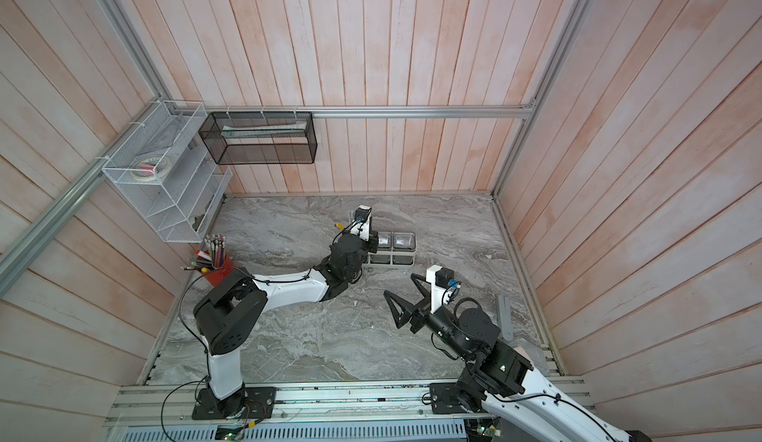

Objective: Place the toothbrush into the toothbrush holder
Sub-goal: Place the toothbrush in the toothbrush holder.

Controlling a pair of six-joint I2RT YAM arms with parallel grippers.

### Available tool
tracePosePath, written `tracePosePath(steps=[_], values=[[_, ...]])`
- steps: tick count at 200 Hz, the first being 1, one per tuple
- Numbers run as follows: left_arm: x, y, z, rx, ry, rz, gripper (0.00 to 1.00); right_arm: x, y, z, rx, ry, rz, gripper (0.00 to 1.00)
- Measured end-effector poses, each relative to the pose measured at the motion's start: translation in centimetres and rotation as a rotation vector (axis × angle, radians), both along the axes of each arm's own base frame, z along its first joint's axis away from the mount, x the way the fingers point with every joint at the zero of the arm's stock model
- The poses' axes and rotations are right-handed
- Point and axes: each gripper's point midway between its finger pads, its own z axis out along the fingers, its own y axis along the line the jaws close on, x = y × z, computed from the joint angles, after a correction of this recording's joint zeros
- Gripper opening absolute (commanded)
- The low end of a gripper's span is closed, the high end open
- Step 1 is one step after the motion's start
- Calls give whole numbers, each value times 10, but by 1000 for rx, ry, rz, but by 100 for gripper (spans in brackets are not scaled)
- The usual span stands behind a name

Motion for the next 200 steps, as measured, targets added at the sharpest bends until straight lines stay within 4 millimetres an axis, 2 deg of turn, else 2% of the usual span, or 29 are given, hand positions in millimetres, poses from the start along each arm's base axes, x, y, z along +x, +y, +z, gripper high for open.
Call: tracePosePath(steps=[51,81,113,153,200], values=[[0,-1,-8,7,-4,12,11,0,1,1,4,-3,4,98],[-1,0,-9,3,-7,13,23,-1,1,-1,5,-3,6,98],[-1,2,-10,1,-9,21,25,-1,1,-4,0,4,8,98],[0,4,-11,1,-8,35,46,-1,1,-4,1,3,10,98],[0,4,-11,3,-9,34,50,-1,1,-4,3,3,11,98]])
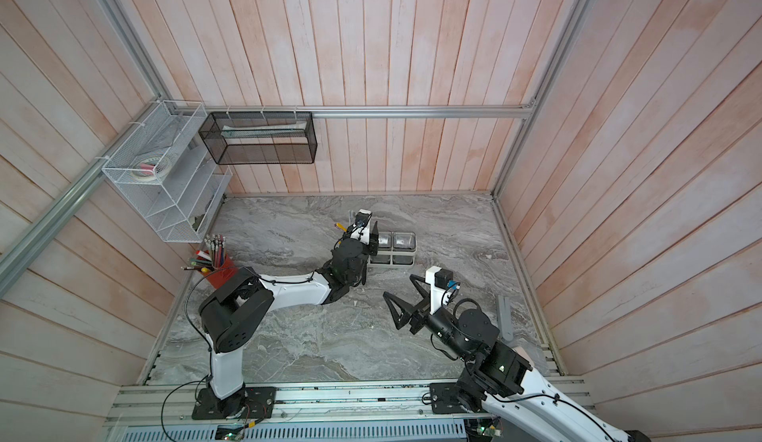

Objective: Place the toothbrush into the toothbrush holder
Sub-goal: Place the toothbrush in the toothbrush holder, then reset both arms

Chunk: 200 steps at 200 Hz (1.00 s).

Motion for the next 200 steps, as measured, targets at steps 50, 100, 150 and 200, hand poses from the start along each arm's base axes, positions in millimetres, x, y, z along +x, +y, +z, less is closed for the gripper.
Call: tracePosePath(steps=[50,100,150,200], values=[[-1,1,3,9,5,0,55,0,0,0,10,9,0,98],[-11,9,80,-46,-49,6,100,7,-12,2,31,36,-73,98],[-43,60,148,-186,-4,79,100,40,-63,21,30,98,-428,98],[-82,135,139,-264,155,201,100,87,-144,-9,-132,65,-898,98]])
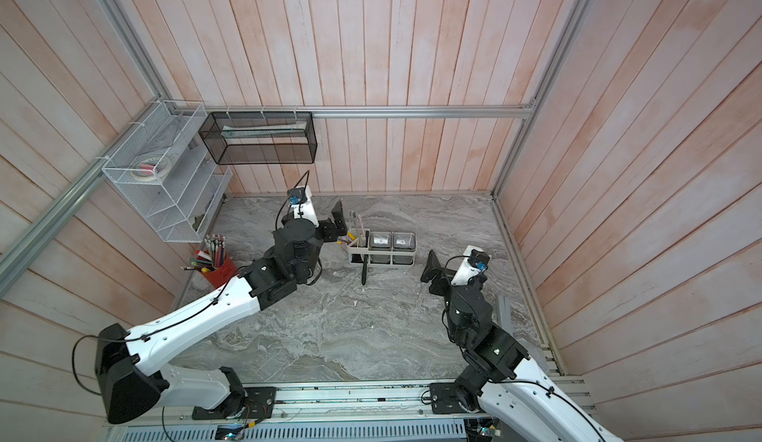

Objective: Place the toothbrush into the toothbrush holder
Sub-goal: Reset both arms

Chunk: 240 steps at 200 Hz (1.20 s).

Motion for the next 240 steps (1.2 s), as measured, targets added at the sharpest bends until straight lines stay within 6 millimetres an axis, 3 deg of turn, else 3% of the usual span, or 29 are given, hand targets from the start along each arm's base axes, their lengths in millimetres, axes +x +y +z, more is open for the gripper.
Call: tracePosePath(steps=[29,56,91,115,137,164,202,240], values=[[-21,61,-29,-5,82,111,100,13,-60,-41,-136,13,-213,98],[-37,106,-67,31,126,207,100,25,-92,-74,-217,69,-295,98],[-40,157,-108,80,198,336,100,56,-94,-93,-288,92,-287,98],[-40,188,-134,99,239,424,100,70,-94,-133,-329,161,-260,98],[-46,204,-158,116,248,444,100,77,-93,-159,-359,194,-242,98],[-48,222,-174,139,247,466,100,89,-95,-157,-336,129,-217,98],[-33,244,-175,122,217,498,100,97,-92,-159,-317,88,-156,98],[-23,257,-196,182,205,489,100,100,-89,-152,-306,50,-135,98]])
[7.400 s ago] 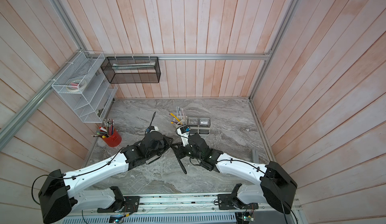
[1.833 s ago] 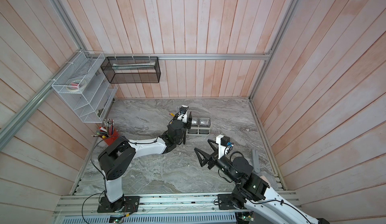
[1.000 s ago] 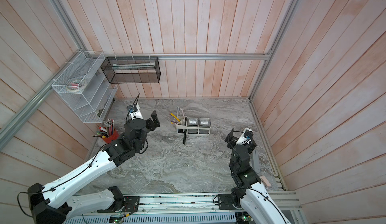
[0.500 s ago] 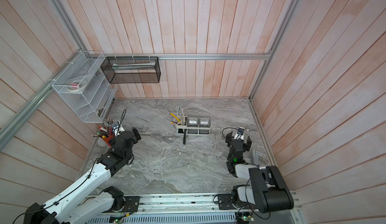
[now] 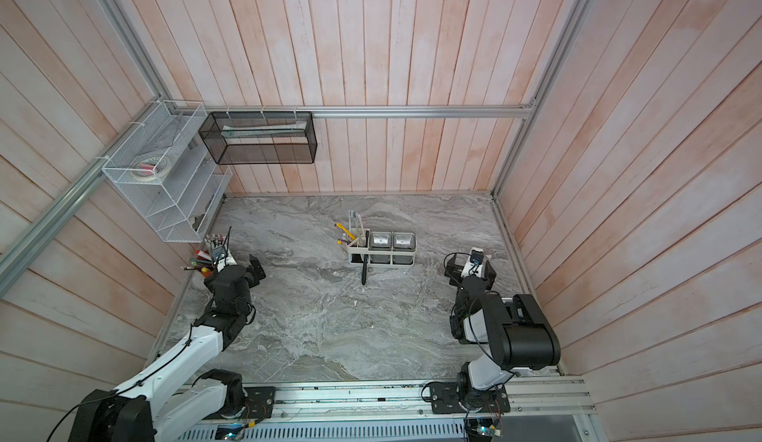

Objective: Place the toothbrush into the toothbrush holder
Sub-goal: Reset both arms

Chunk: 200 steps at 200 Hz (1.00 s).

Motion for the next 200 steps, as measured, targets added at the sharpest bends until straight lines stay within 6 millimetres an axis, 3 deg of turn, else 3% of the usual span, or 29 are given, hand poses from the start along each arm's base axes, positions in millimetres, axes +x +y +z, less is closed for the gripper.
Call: tracePosePath(steps=[30,81,99,144,200], values=[[13,5,-10,-2,-69,-31,100,1,1,3,2,-13,8,98],[39,-18,-41,53,-36,-206,100,1,3,5,3,-20,16,98],[46,-23,-38,74,-69,-239,100,1,3,5,3,-20,16,98],[53,-13,-44,64,-110,-250,100,1,3,5,3,-20,16,98],[54,-14,-29,67,-179,-261,100,1,3,5,3,-20,16,98]])
